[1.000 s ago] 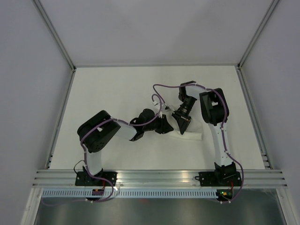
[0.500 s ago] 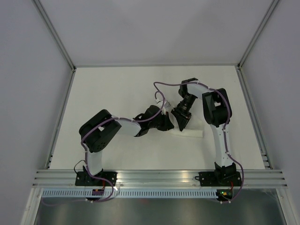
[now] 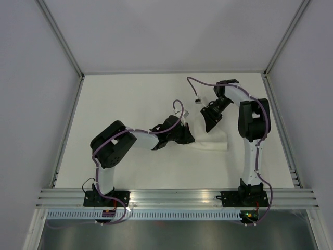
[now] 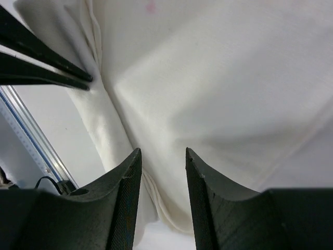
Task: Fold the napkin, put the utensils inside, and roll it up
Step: Roll the napkin at the center of the board.
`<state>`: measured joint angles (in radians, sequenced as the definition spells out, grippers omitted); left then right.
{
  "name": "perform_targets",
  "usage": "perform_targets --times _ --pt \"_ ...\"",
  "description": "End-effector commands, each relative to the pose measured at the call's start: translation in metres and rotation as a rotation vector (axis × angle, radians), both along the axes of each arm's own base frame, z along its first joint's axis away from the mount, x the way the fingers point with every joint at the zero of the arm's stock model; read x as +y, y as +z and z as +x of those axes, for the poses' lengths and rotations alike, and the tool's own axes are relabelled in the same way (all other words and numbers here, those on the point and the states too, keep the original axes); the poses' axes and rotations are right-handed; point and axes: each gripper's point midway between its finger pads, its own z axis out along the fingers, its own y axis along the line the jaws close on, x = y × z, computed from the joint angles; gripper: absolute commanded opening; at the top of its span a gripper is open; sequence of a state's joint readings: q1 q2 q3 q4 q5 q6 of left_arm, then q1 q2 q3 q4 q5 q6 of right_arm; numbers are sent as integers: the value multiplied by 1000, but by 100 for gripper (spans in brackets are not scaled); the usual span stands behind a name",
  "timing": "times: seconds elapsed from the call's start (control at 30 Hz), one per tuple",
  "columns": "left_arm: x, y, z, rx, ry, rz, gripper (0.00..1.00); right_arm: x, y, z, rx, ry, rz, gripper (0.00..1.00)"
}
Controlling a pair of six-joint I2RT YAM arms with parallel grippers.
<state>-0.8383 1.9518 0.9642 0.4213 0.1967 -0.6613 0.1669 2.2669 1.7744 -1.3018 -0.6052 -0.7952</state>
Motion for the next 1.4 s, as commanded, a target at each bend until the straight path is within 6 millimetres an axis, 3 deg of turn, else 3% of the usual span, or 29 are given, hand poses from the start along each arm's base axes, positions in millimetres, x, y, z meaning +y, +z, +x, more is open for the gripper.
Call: perform_targets --times 0.0,0.23,0.57,0.87,1.2,1.3,1.37 --pt "27 -59 -33 173 3 174 15 -12 35 8 -102 -5 69 45" --pt "28 -57 -33 178 9 167 14 -25 39 -15 -92 27 68 47" --pt "26 -59 -35 191 1 165 14 -41 28 -50 -64 76 48 50" --pt "24 -62 -35 202 -1 166 14 -48 32 -56 -92 69 35 51" --pt "23 -65 -36 218 0 157 14 -64 11 -57 -120 60 -64 49" --pt "23 -65 -36 220 1 158 14 -65 8 -57 -116 55 -68 43" --pt "24 -66 -36 221 1 159 14 -68 3 -56 -100 46 -66 22"
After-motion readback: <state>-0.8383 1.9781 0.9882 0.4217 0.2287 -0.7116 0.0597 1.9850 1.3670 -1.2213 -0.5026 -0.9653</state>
